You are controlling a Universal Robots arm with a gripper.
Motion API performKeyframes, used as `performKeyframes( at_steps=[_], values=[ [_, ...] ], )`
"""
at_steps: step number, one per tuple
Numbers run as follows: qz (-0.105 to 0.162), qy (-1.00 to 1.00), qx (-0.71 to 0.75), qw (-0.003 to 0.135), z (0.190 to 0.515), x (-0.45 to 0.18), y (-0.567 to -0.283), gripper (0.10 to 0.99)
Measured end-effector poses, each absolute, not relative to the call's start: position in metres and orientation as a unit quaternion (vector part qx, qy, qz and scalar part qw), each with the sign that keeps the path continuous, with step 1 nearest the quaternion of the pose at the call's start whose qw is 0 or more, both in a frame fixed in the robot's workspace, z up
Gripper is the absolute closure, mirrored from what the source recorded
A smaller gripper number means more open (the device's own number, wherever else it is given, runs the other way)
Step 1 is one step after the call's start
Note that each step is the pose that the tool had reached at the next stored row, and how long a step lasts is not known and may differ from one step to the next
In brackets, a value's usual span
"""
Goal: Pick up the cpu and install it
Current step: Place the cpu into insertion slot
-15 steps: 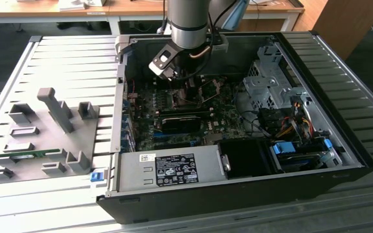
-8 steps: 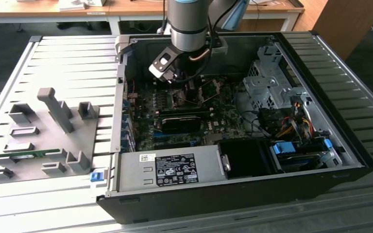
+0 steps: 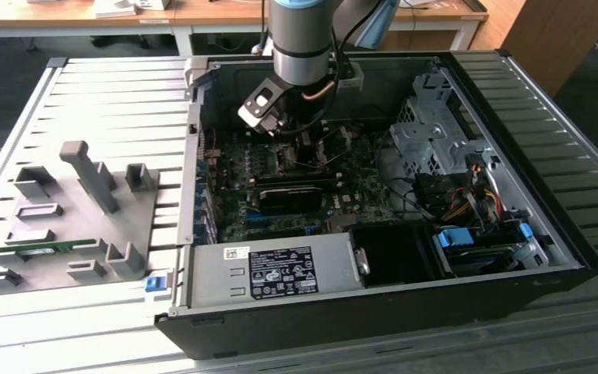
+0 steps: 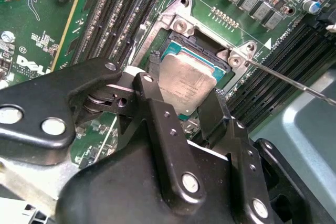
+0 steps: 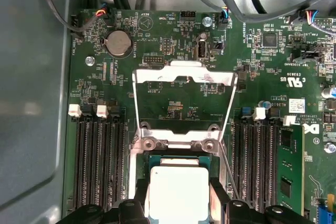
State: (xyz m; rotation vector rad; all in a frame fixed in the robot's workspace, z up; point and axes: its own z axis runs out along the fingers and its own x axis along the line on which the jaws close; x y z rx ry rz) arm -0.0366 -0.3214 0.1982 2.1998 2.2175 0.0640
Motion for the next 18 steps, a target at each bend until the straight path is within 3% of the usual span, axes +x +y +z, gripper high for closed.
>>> performKeyframes(
  at_steps=[18],
  values=[
    [0.021,0.710,0.704,0.009,0.1944,-0.0367,-0.3214,0.549]
  ],
)
